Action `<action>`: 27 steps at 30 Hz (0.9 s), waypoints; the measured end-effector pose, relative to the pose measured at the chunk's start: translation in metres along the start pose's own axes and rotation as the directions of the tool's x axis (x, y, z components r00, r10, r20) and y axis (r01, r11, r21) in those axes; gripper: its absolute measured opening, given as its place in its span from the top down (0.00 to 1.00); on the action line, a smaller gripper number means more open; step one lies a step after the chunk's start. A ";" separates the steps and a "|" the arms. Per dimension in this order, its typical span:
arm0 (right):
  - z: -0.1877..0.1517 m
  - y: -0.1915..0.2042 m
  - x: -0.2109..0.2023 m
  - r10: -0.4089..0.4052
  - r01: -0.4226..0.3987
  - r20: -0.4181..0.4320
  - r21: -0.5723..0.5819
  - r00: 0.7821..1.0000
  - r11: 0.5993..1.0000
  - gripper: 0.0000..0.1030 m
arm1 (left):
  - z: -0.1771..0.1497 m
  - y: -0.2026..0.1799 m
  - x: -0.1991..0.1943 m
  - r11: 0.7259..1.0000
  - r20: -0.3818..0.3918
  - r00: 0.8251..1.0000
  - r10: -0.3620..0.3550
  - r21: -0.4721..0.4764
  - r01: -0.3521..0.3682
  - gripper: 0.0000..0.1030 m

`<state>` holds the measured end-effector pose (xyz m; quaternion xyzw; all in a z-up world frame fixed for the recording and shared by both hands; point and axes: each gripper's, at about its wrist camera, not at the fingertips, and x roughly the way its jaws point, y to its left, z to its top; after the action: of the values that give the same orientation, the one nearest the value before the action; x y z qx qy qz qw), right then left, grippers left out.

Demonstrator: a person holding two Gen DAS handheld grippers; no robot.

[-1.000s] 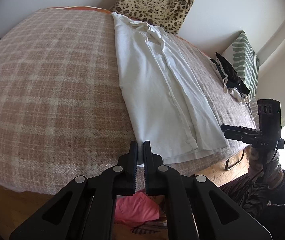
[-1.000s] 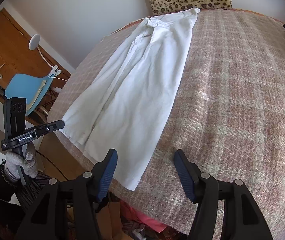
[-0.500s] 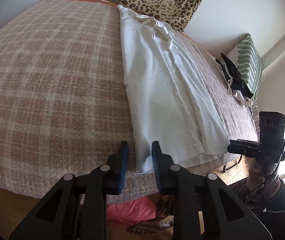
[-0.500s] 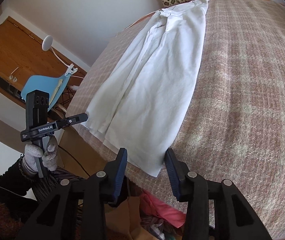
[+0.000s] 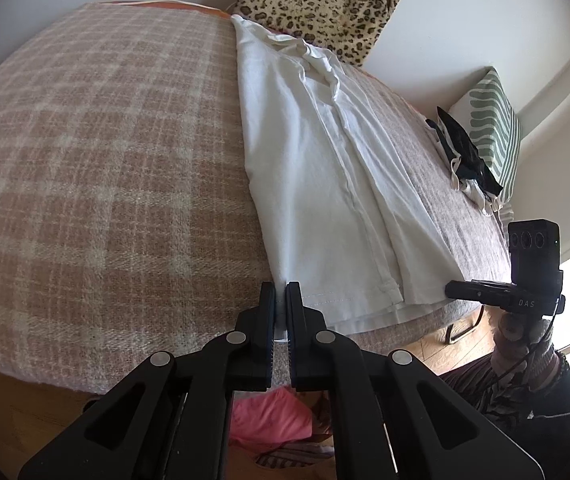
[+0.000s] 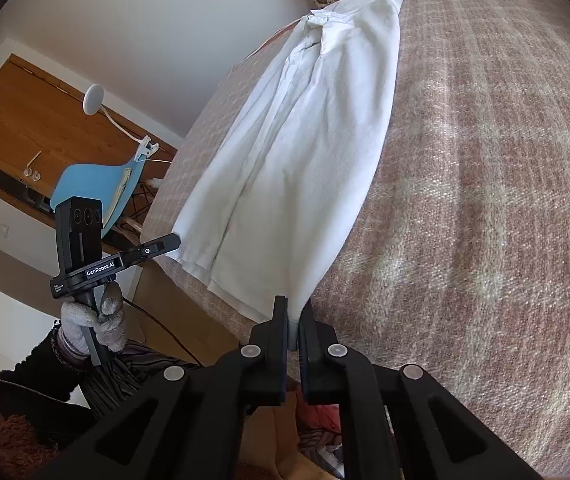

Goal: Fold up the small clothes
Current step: 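Lift the hem with both tools and fold it toward the collar, then open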

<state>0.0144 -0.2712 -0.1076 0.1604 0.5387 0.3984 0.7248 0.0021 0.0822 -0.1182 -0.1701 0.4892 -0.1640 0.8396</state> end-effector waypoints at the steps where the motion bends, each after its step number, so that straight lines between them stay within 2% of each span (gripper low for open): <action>1: 0.001 -0.003 -0.001 0.000 0.000 -0.007 0.003 1.000 1.000 0.89 | 0.001 0.002 -0.001 1.000 0.000 1.000 0.001 -0.015 -0.001 0.82; 2: 0.001 -0.008 -0.001 0.008 -0.007 -0.025 0.018 1.000 1.000 0.74 | 0.002 0.005 0.001 0.999 -0.012 1.000 -0.012 -0.038 0.011 0.74; 3: 0.001 -0.010 -0.002 0.049 -0.049 -0.016 0.034 0.999 0.998 0.68 | 0.002 0.007 0.004 0.998 -0.026 0.999 -0.035 -0.059 0.033 0.70; 4: 0.001 -0.012 -0.005 0.064 -0.064 -0.013 0.042 0.998 0.997 0.62 | 0.001 0.008 0.006 0.997 -0.034 0.998 -0.046 -0.068 0.044 0.70; 6: 0.000 -0.010 -0.006 0.053 -0.052 -0.008 0.021 0.999 0.998 0.63 | 0.000 0.004 0.006 0.998 -0.027 0.999 -0.043 -0.042 0.042 0.73; 7: 0.000 -0.010 -0.006 0.045 -0.045 -0.003 0.020 0.999 0.999 0.67 | 0.000 0.002 0.007 0.999 -0.037 0.998 -0.045 -0.028 0.044 0.79; 9: -0.001 -0.008 -0.004 0.045 -0.045 -0.005 0.035 0.999 0.998 0.80 | -0.002 0.000 0.011 0.999 -0.057 0.997 -0.048 -0.021 0.047 0.97; 10: 0.000 -0.004 0.001 0.048 -0.047 -0.014 0.045 0.999 0.998 0.92 | -0.003 0.000 0.012 0.998 -0.056 0.997 -0.054 -0.025 0.053 0.97; 11: -0.001 -0.003 0.004 0.055 -0.054 -0.018 0.054 0.998 0.997 0.97 | -0.002 0.000 0.011 0.998 -0.054 0.997 -0.060 -0.031 0.059 0.97; 18: 0.009 0.000 -0.005 0.133 -0.137 0.057 0.091 0.990 0.986 0.99 | 0.012 -0.001 -0.005 0.987 0.008 0.990 -0.141 -0.072 0.141 0.97; 22: 0.022 0.004 -0.013 0.150 -0.160 0.108 0.084 0.983 0.984 0.99 | 0.027 -0.011 -0.008 0.987 0.043 0.988 -0.146 -0.058 0.149 0.97; 27: 0.045 0.007 -0.023 0.123 -0.133 0.152 0.060 0.981 0.989 0.99 | 0.049 -0.019 -0.010 0.990 0.096 0.987 -0.131 -0.049 0.136 0.97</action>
<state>0.0502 -0.2748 -0.0711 0.2491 0.4859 0.4122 0.7294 0.0385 0.0762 -0.0792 -0.2328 0.4417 -0.1982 0.8434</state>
